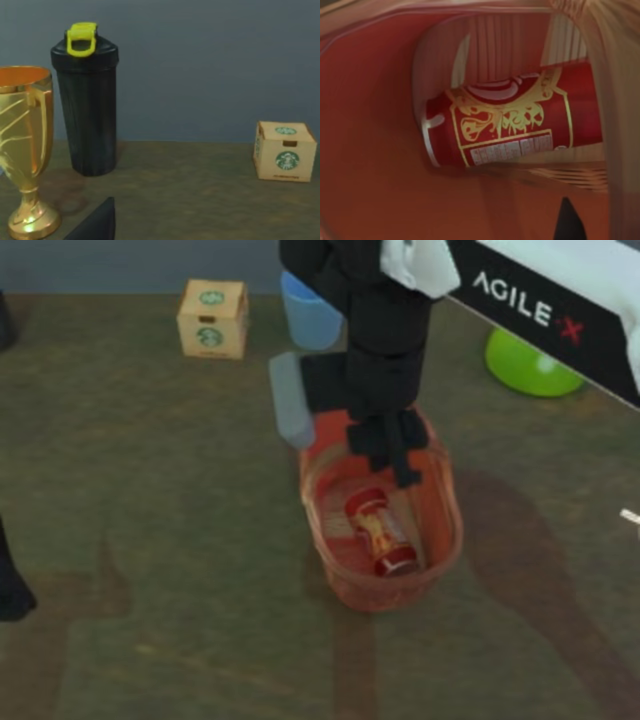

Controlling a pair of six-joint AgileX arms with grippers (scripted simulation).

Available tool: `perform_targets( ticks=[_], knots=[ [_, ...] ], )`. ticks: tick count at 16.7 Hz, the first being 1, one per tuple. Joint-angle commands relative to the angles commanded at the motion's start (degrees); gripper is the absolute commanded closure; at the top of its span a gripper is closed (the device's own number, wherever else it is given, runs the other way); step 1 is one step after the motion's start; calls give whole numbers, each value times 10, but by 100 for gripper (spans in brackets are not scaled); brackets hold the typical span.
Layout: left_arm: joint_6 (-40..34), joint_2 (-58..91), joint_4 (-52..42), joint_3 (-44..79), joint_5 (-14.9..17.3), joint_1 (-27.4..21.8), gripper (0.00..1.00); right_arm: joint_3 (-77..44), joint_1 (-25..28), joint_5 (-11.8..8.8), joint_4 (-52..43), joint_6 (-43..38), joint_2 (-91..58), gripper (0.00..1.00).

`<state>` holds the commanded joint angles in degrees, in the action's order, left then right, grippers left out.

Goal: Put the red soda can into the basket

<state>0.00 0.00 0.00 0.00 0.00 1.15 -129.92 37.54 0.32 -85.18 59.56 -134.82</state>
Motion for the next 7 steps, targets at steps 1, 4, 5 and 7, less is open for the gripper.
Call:
perform_targets(
  ticks=[1,4,5,7],
  knots=[
    [0,0,0,0,0,0,0,-14,-2,0,-14,2,-1,100],
    [0,0,0,0,0,0,0,-74,-9,0,-75,13,-1,100],
    [0,0,0,0,0,0,0,-91,-10,0,-91,16,0,100],
    [0,0,0,0,0,0,0,-106,-14,0,-106,18,2,100]
  ],
)
